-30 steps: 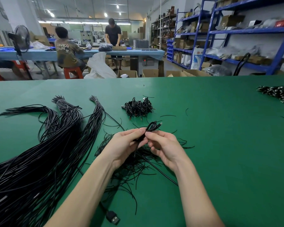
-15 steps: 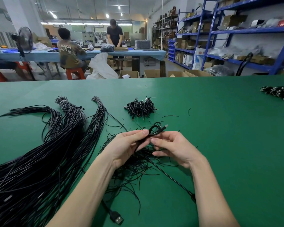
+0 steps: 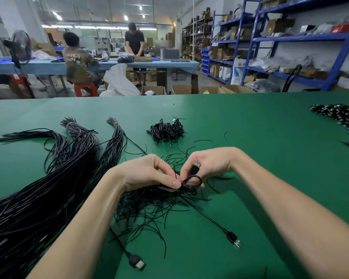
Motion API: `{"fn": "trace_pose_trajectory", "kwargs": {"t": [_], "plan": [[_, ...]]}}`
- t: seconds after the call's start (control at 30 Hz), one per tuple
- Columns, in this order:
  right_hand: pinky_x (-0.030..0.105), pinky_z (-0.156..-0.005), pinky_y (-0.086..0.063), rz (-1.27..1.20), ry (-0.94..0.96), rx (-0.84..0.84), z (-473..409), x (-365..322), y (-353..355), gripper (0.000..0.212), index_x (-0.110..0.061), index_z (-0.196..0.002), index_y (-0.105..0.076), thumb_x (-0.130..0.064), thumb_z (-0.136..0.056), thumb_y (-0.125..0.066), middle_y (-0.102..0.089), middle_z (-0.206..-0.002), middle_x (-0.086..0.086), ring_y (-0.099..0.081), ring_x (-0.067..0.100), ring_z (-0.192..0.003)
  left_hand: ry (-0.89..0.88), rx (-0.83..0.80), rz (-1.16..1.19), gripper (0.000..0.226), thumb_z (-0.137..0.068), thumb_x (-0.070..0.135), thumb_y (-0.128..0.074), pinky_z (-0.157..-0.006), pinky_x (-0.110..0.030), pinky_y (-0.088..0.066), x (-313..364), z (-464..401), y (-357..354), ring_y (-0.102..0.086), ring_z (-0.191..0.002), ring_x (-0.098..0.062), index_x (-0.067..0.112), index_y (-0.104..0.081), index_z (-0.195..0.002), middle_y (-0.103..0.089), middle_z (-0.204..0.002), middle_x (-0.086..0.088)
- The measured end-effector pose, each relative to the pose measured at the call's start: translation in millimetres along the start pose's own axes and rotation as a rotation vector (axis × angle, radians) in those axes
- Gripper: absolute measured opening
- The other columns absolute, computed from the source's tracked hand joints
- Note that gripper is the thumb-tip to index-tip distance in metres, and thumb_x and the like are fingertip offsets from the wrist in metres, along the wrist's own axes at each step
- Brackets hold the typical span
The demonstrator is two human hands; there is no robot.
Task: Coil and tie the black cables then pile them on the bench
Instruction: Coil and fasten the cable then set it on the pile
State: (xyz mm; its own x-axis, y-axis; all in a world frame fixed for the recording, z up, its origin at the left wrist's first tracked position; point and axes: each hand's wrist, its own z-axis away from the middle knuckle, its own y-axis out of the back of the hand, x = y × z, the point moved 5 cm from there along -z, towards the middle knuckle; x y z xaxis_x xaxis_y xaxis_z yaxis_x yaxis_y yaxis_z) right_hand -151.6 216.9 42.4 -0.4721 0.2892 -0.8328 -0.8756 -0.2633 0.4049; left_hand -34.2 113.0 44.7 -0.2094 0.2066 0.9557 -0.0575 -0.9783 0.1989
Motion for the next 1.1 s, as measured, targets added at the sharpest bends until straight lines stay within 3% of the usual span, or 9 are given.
{"fn": "trace_pose_trajectory", "kwargs": {"t": [0.13, 0.27, 0.37, 0.43, 0.53, 0.63, 0.87, 0.97, 1.1], "plan": [[0.012, -0.059, -0.046, 0.173, -0.163, -0.127, -5.0, -12.5, 15.4, 0.014, -0.005, -0.102, -0.07, 0.005, -0.096, -0.063, -0.071, -0.072, -0.011, -0.057, 0.0, -0.061, -0.031, -0.013, -0.375, 0.009, -0.072, 0.015, -0.089, -0.107, -0.048, -0.048, 31.5, -1.7, -4.3, -0.066, -0.108, -0.043, 0.014, -0.082, -0.078, -0.078, -0.09, -0.013], [0.012, -0.058, -0.044, 0.241, -0.298, -0.145, -5.0, -20.3, 18.6, 0.006, -0.005, -0.097, -0.072, -0.001, -0.095, -0.067, -0.068, -0.068, -0.009, -0.055, 0.001, -0.059, -0.036, -0.009, -0.681, 0.012, -0.069, 0.032, -0.091, -0.101, -0.036, -0.051, 49.7, -5.6, -15.2, -0.072, -0.095, -0.017, 0.035, -0.082, -0.078, -0.078, -0.085, 0.009], [0.014, -0.056, -0.041, 0.347, -0.347, 0.026, -4.5, -29.0, 22.4, 0.002, -0.011, -0.088, -0.076, -0.009, -0.089, -0.077, -0.065, -0.07, -0.005, -0.052, 0.006, -0.063, -0.049, 0.125, -0.878, 0.015, -0.065, 0.032, -0.092, -0.08, -0.018, -0.053, 54.2, -10.5, -15.0, -0.068, -0.076, 0.001, 0.037, -0.08, -0.073, -0.074, -0.073, 0.021], [0.022, -0.056, -0.039, 0.429, -0.352, 0.233, -4.8, -35.4, 28.1, 0.009, -0.016, -0.077, -0.077, -0.013, -0.084, -0.081, -0.063, -0.071, -0.001, -0.048, 0.013, -0.068, -0.045, 0.269, -0.915, 0.017, -0.063, 0.024, -0.092, -0.068, -0.016, -0.053, 52.0, -11.6, -8.9, -0.067, -0.07, -0.002, 0.034, -0.079, -0.068, -0.073, -0.067, 0.017], [0.033, -0.068, -0.054, 0.543, -0.339, 0.631, -4.8, -45.6, 28.1, 0.007, -0.016, -0.084, -0.082, -0.017, -0.081, -0.076, -0.075, -0.083, 0.004, -0.058, 0.015, -0.076, -0.023, 0.518, -0.863, 0.022, -0.063, 0.012, -0.087, -0.056, -0.02, -0.053, 43.4, -12.3, 3.5, -0.069, -0.063, -0.014, 0.028, -0.074, -0.056, -0.071, -0.061, 0.008], [0.035, -0.083, -0.06, 0.539, -0.31, 0.879, -4.5, -41.8, 11.6, 0.015, -0.022, -0.085, -0.08, -0.017, -0.082, -0.067, -0.077, -0.094, 0.003, -0.069, 0.021, -0.086, 0.005, 0.668, -0.715, 0.024, -0.062, 0.011, -0.087, -0.049, -0.013, -0.041, 27.9, -12.4, 10.1, -0.06, -0.054, -0.008, 0.025, -0.07, -0.053, -0.067, -0.057, 0.008], [0.026, -0.08, -0.058, 0.346, -0.163, 1.043, -0.6, -10.3, -18.0, 0.014, -0.024, -0.078, -0.076, -0.017, -0.087, -0.068, -0.074, -0.068, -0.006, -0.072, 0.012, -0.075, -0.021, 0.776, -0.435, 0.024, -0.062, 0.011, -0.089, -0.049, -0.005, -0.037, -4.0, -4.5, 10.5, -0.054, -0.047, 0.009, 0.017, -0.066, -0.068, -0.068, -0.057, 0.015], [0.029, -0.079, -0.06, 0.306, -0.098, 1.125, -2.8, -4.3, -23.7, 0.012, -0.024, -0.081, -0.075, -0.016, -0.088, -0.07, -0.072, -0.066, -0.007, -0.071, 0.007, -0.07, -0.041, 0.824, -0.392, 0.022, -0.06, 0.011, -0.09, -0.049, -0.006, -0.039, -4.6, -5.5, 11.4, -0.055, -0.049, 0.005, 0.019, -0.071, -0.068, -0.07, -0.06, 0.009], [0.017, -0.069, -0.056, 0.255, 0.037, 1.182, -4.8, -2.3, -29.4, 0.013, -0.024, -0.083, -0.075, -0.014, -0.09, -0.07, -0.071, -0.066, -0.009, -0.067, 0.003, -0.063, -0.069, 0.866, -0.357, 0.02, -0.061, 0.014, -0.09, -0.051, -0.007, -0.041, -7.9, -4.2, 14.0, -0.055, -0.053, -0.002, 0.019, -0.071, -0.065, -0.072, -0.067, 0.003]]}}
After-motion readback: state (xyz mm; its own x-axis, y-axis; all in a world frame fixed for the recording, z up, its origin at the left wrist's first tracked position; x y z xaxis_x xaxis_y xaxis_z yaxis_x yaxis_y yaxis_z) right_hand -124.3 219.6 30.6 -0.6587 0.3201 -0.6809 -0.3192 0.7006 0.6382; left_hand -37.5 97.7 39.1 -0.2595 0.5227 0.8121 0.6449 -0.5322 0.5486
